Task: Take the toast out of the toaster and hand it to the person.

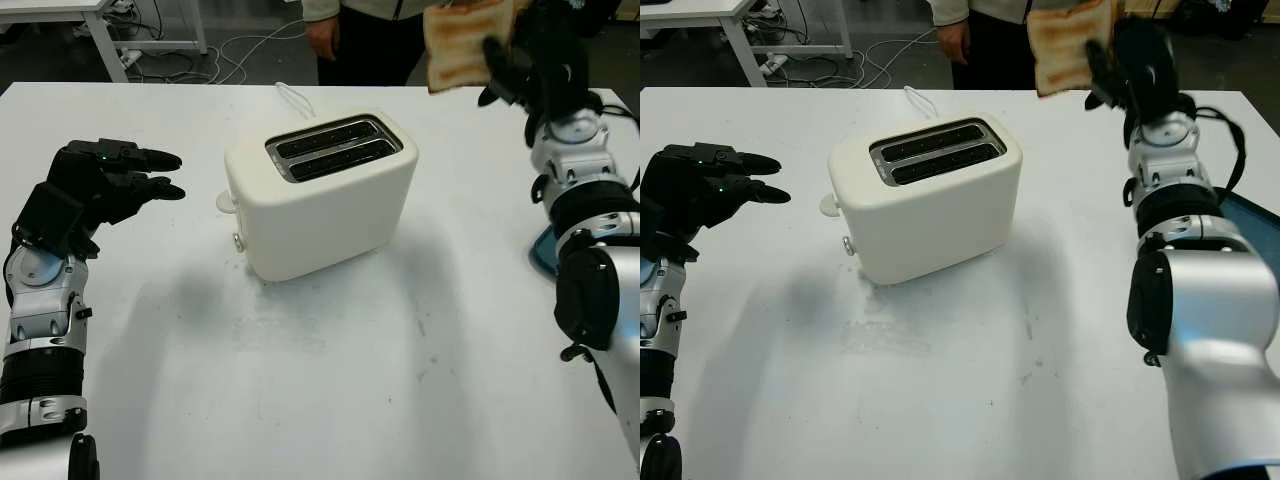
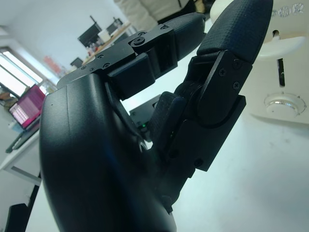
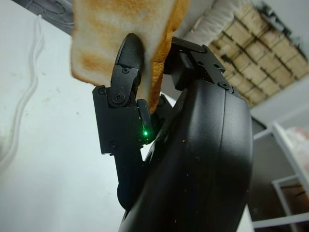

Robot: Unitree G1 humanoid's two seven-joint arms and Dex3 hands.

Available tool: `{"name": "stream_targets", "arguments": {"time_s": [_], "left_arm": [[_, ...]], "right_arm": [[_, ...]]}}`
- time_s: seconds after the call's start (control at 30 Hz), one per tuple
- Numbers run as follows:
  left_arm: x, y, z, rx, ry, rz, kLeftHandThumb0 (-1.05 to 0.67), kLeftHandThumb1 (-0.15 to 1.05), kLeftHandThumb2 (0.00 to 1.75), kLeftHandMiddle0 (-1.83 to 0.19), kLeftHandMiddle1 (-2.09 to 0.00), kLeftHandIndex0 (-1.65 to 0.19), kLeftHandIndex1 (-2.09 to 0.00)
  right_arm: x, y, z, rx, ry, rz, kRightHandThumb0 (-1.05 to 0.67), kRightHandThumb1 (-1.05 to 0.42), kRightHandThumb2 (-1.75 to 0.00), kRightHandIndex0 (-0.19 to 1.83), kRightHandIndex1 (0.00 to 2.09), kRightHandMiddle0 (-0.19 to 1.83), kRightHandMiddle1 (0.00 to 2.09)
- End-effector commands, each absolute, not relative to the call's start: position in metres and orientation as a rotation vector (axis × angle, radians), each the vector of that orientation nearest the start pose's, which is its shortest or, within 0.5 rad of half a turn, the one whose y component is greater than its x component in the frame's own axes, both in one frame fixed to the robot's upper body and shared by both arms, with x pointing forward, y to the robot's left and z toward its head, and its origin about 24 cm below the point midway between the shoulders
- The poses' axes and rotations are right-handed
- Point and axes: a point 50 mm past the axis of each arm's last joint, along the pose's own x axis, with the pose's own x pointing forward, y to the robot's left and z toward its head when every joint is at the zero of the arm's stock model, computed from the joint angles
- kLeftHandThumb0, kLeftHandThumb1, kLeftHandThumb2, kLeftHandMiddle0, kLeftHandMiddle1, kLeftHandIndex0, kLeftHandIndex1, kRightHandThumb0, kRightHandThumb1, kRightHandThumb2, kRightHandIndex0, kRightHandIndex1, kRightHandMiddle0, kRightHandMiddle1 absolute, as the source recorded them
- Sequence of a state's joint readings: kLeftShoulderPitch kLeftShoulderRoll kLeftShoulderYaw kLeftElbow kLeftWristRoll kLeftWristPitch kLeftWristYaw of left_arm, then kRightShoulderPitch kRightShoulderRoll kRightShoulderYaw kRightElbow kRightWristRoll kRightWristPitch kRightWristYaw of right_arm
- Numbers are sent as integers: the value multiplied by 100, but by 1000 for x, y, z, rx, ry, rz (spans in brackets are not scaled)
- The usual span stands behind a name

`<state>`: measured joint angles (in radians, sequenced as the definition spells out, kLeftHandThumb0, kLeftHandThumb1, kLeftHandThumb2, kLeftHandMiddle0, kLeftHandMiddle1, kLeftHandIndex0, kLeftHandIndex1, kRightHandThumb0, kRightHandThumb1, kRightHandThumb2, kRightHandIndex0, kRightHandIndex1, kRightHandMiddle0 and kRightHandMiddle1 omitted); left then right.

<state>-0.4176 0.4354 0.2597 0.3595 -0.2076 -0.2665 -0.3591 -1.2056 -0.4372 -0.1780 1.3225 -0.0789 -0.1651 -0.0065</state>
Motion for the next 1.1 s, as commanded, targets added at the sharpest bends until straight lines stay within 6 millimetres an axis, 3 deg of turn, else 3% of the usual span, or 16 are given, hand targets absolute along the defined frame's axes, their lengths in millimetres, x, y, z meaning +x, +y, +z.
{"name": "stream_targets", "arguments": {"time_s": [0.0,0.13,0.3,1.07], "left_arm": [[312,268,142,226,-372,-87,-105,77,0,-149,-5,-139,0],[312,268,143,232,-370,-88,-105,77,0,-149,-5,-138,0],[312,269,142,230,-370,-92,-105,77,0,-148,-4,-138,0],[313,269,142,234,-370,-92,-105,78,0,-149,-4,-138,0]], "right_arm": [[416,-243,186,-219,-33,-238,-10,-92,-49,57,175,26,175],[413,-246,176,-257,-11,-248,-9,-92,-52,59,175,31,175],[412,-247,166,-162,43,-263,-11,-92,-52,54,175,26,175],[412,-238,154,-76,87,-247,-11,-92,-51,56,175,29,175]]}}
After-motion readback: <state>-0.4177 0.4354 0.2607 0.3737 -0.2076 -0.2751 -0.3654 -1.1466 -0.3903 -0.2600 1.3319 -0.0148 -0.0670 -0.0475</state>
